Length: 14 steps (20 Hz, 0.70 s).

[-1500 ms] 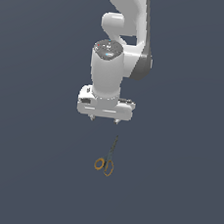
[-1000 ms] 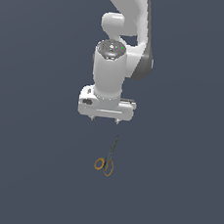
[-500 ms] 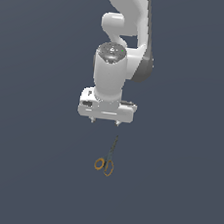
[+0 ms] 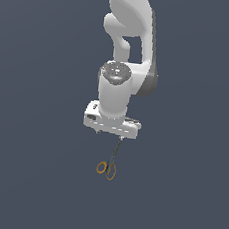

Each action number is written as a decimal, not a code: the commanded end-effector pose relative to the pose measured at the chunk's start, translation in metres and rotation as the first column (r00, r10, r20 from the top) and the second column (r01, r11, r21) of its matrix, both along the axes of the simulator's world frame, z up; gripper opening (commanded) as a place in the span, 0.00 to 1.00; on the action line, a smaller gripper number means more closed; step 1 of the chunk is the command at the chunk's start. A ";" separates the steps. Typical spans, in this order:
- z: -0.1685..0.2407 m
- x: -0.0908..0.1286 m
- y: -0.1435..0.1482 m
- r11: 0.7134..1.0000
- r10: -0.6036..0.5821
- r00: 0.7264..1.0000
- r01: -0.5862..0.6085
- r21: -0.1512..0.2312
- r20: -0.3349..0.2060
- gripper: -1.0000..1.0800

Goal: Pick up the object and move it to a goal position.

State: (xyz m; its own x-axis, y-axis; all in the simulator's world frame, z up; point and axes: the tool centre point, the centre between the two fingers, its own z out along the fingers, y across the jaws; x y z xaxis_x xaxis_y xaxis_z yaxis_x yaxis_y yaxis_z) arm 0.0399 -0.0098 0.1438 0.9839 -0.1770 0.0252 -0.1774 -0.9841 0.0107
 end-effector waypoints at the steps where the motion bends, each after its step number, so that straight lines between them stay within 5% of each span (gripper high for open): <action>1: -0.013 0.009 0.005 0.998 -0.056 0.998 0.056 0.004 -0.004 0.96; 14: -0.075 0.040 0.030 0.956 -0.293 0.956 0.294 0.014 -0.020 0.96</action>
State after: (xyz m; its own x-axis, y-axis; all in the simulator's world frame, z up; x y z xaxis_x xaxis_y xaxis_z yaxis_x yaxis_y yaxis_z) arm 0.0774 0.0184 0.0741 0.8980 -0.4399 0.0036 -0.4399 -0.8980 0.0004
